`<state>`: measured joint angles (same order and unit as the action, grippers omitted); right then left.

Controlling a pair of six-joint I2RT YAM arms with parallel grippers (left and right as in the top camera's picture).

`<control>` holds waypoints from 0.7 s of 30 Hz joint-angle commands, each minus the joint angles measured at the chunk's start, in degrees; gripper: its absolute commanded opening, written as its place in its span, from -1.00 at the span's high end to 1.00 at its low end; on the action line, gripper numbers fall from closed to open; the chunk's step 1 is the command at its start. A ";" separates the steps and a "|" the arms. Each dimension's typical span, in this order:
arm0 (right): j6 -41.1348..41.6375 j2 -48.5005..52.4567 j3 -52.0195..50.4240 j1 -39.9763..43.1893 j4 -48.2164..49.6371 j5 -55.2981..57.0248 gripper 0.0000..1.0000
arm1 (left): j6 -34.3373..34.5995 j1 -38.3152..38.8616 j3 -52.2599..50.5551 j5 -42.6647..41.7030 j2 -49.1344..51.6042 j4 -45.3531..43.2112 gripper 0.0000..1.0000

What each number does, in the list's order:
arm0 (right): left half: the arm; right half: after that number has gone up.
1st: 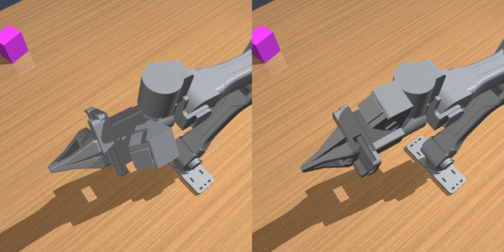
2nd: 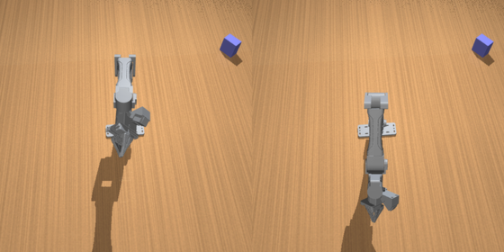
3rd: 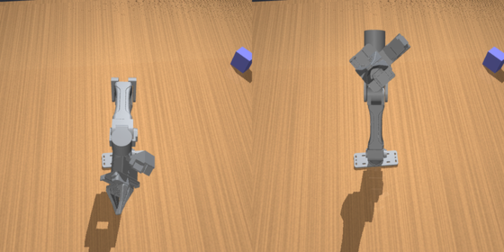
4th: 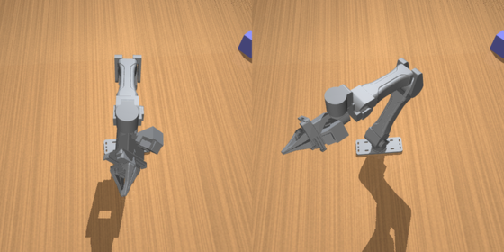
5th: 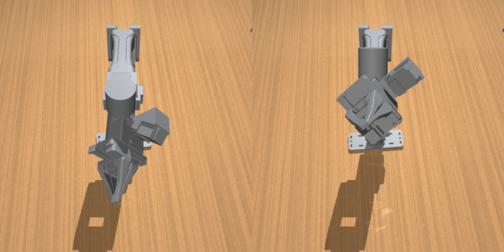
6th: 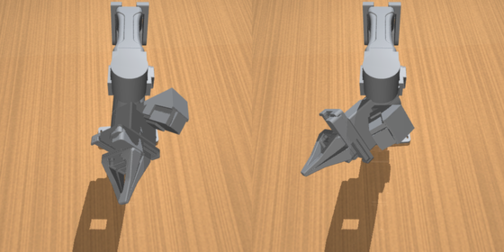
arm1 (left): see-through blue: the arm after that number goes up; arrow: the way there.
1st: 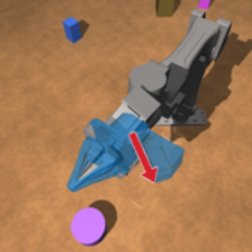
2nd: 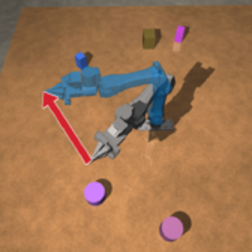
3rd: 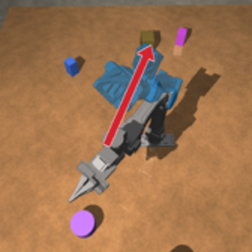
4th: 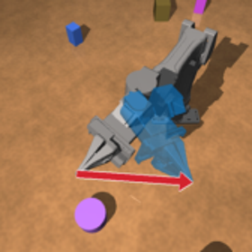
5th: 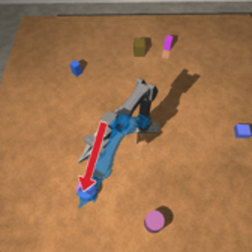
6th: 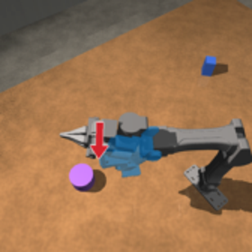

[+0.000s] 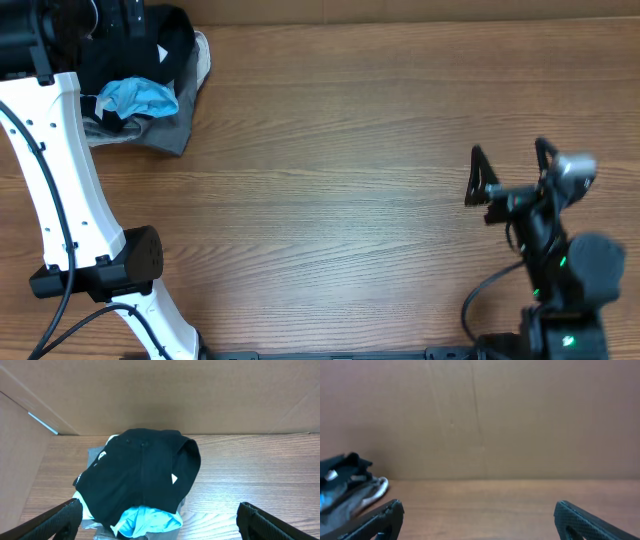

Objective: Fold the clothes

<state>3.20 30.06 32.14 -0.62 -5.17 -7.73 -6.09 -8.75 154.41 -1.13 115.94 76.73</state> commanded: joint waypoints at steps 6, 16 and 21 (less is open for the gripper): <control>-0.02 -15.45 -19.63 -1.75 8.55 5.33 -1.00 | 0.55 -0.22 0.20 -0.39 0.09 -0.17 -0.99; -0.04 -25.92 -29.42 -1.95 9.40 5.35 -1.00 | 0.55 -0.22 0.20 -0.39 0.09 -0.17 -1.00; -0.02 -28.59 -31.67 -1.97 5.29 5.22 -1.00 | 0.55 -0.22 0.20 -0.39 0.09 -0.17 -1.00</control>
<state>3.18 3.05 1.76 -2.04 2.11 -2.90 -6.09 -8.75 154.39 -1.15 115.94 76.75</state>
